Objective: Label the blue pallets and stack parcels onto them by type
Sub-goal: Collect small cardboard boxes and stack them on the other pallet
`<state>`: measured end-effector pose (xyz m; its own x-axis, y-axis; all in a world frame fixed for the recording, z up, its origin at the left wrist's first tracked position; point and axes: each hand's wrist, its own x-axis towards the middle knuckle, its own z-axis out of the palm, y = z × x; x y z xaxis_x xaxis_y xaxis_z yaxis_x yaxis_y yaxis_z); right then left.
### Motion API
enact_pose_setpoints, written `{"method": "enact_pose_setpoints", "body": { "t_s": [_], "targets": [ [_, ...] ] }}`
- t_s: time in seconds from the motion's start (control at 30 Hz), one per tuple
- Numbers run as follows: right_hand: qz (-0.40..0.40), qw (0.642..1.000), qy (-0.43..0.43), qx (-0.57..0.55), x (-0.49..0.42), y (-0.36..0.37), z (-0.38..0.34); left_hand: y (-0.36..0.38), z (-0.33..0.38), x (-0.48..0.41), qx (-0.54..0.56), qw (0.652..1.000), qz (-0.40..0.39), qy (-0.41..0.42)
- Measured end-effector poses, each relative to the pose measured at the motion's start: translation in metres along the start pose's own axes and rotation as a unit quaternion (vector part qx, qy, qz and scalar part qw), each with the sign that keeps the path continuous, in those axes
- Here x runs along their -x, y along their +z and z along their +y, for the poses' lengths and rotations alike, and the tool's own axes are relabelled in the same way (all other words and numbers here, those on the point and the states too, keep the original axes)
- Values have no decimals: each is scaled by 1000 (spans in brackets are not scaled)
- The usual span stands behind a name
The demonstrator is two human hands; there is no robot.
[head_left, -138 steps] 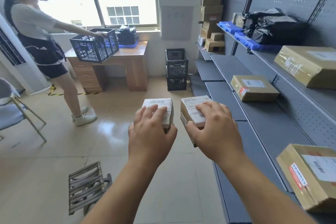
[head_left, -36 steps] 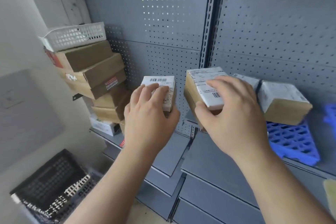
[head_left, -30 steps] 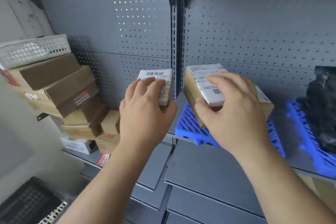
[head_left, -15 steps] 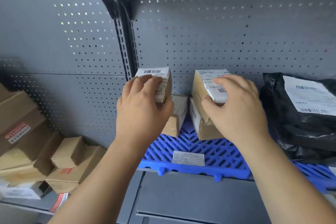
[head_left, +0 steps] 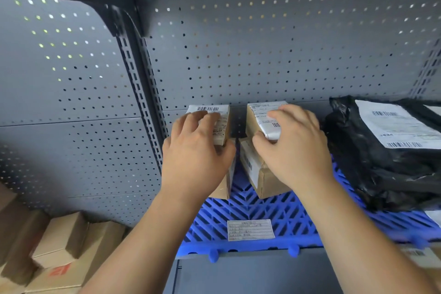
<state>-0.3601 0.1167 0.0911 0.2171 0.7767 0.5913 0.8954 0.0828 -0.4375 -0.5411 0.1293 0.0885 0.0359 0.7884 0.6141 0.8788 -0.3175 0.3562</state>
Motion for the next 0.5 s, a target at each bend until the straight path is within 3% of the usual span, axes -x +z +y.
{"method": "enact_pose_setpoints", "body": {
  "t_s": [0.17, 0.5],
  "targets": [
    [-19, 999, 0, 28, 4, 6, 2, 4, 2, 5, -11, 1000, -28, 2],
    [13, 1000, 5, -17, 4, -9, 4, 0, 9, 7, 39, 999, -28, -8]
  ]
}}
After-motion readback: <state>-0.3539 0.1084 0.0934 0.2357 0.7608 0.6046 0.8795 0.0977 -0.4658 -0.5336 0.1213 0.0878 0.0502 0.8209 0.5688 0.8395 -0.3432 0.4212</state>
